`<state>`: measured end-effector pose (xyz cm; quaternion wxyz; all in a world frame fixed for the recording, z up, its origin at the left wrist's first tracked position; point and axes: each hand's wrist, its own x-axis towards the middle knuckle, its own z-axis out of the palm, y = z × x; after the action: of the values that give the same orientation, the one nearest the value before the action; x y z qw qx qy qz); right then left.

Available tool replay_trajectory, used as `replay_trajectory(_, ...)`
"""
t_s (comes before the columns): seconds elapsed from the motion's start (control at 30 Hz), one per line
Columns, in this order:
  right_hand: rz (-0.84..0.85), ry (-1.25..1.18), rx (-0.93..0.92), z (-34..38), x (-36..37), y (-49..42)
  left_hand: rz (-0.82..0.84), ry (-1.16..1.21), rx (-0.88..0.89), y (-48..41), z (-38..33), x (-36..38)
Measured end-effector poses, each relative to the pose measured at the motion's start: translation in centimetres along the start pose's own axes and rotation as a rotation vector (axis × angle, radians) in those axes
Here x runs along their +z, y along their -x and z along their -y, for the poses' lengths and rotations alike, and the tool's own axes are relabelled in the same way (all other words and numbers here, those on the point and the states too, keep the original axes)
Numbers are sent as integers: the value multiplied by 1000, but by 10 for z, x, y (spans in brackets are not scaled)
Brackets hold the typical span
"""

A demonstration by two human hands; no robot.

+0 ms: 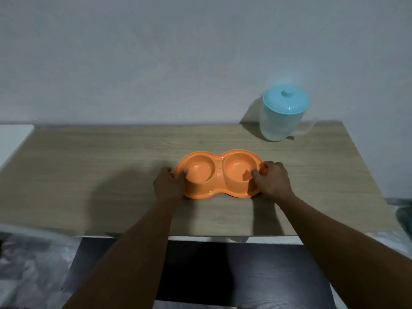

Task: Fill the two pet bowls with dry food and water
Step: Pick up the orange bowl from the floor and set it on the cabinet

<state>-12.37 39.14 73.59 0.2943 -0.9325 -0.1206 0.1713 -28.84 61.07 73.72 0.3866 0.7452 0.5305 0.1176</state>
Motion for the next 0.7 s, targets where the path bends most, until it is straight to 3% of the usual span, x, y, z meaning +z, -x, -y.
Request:
replay_trajectory(0.17, -56, 50, 73, 8, -9, 30, 12, -31, 44, 3, 2, -16)
replay_trajectory(0.37, -137, 39, 9, -31, -47, 93, -42, -51, 330, 58, -10, -15)
replay_trajectory(0.53, -161, 88, -4, -68, -77, 143, 90, -45, 569, 138, -17, 2)
replay_trajectory(0.7, -145, 31, -49, -117, -93, 184, 153, -125, 610, 228, -9, 34)
